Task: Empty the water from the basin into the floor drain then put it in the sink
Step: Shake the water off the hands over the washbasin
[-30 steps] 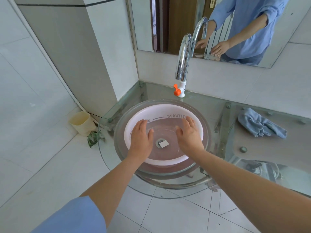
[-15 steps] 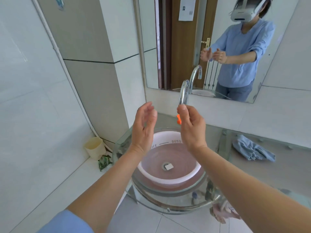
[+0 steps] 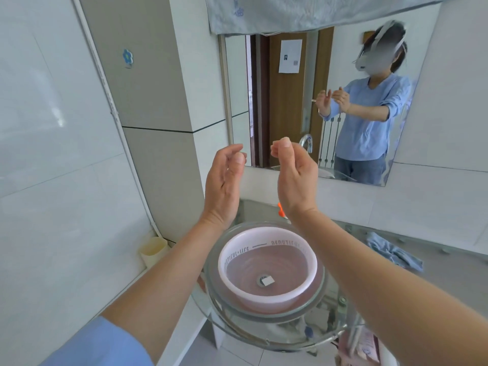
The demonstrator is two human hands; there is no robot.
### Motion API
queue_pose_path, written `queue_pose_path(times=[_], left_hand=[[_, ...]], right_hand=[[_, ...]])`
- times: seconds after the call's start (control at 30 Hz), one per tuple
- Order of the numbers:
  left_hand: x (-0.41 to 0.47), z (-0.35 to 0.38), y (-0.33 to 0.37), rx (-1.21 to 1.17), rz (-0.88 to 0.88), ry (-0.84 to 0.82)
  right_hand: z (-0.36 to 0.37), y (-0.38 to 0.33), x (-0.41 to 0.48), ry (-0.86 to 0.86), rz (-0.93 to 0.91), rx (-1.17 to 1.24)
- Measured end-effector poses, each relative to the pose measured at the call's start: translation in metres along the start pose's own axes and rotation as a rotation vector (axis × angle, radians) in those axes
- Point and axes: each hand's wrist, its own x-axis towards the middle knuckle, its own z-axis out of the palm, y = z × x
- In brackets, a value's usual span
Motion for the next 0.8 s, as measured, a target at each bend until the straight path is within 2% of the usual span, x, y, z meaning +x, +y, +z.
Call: queue_pose_path(times=[0.43,0.63,0.8], left_hand=[[-0.011,0.007,0.02,0.006,0.038,-0.034],[-0.02,0.004,0.018,0.018,0.028,0.001],[-0.02,0.0,0.028,-0.071,0.07,0.046]], right_hand=[[-0.007,-0.015,-0.013,-0.016,-0.053,0.028],[-0.011,-0.005,-0.023,-0.017,0.004,-0.003],[-0.011,-0.017,-0.027,0.016,-0.038,0.074]])
